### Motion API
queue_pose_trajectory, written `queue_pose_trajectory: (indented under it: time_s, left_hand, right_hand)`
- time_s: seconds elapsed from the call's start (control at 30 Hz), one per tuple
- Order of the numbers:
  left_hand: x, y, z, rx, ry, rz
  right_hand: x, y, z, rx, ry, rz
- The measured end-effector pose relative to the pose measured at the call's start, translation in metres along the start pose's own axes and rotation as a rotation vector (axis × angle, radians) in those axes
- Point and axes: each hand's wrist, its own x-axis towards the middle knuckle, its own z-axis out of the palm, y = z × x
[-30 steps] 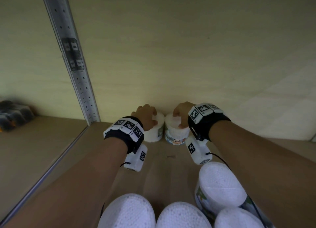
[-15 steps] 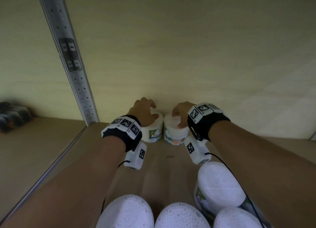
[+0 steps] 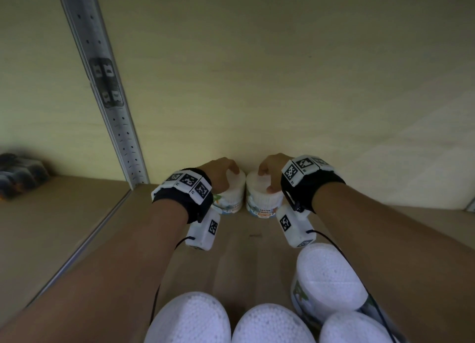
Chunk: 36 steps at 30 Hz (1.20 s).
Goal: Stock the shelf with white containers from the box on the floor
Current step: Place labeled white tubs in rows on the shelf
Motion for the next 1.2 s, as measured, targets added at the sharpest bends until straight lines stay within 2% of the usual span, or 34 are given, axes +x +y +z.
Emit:
queue_pose_trajectory:
  time_s: [0.1, 0.17, 0.23, 0.33, 0.37, 0.47, 0.57, 0.8, 1.0, 1.2]
  left_hand:
    - [-0.001, 0.001, -0.005, -0.029, -0.051, 0.029]
    - [-0.004, 0.001, -0.005, -0.099, -0.037, 0.017]
    - [-0.005, 0.000, -0.001, -0.151, 0.063, 0.007]
    - [-0.005, -0.001, 0.007, -0.112, 0.333, -0.039]
    - [-0.005, 0.000, 0.010, -0.099, 0.371, -0.068]
    - [-0.005, 0.005, 0.018, -0.012, 0.310, -0.128]
    - [-0.004, 0.005, 0.021, 0.033, 0.272, -0.131]
    - [-0.010, -0.005, 0.006, -0.047, 0.118, -0.016]
    - [-0.011, -0.011, 0.002, -0.068, 0.097, 0.029]
    - [-0.010, -0.010, -0.001, 0.004, 0.089, 0.055]
  right_hand:
    - [0.000, -0.002, 0.000, -0.007, 0.007, -0.007]
    - [0.002, -0.001, 0.000, -0.011, 0.011, -0.014]
    - [0.003, -0.001, 0.001, -0.009, 0.003, -0.013]
    - [0.005, -0.001, 0.001, 0.004, 0.005, -0.002]
    - [0.005, -0.001, 0.001, 0.015, 0.007, 0.001]
    - [0.007, 0.000, 0.001, 0.027, 0.006, 0.012]
    - [0.004, -0.001, 0.001, 0.004, 0.010, 0.003]
    - [0.003, -0.001, 0.002, -0.036, 0.016, 0.012]
    - [0.009, 0.002, 0.003, -0.044, 0.013, -0.002]
    - [0.011, 0.002, 0.006, -0.049, -0.007, -0.006]
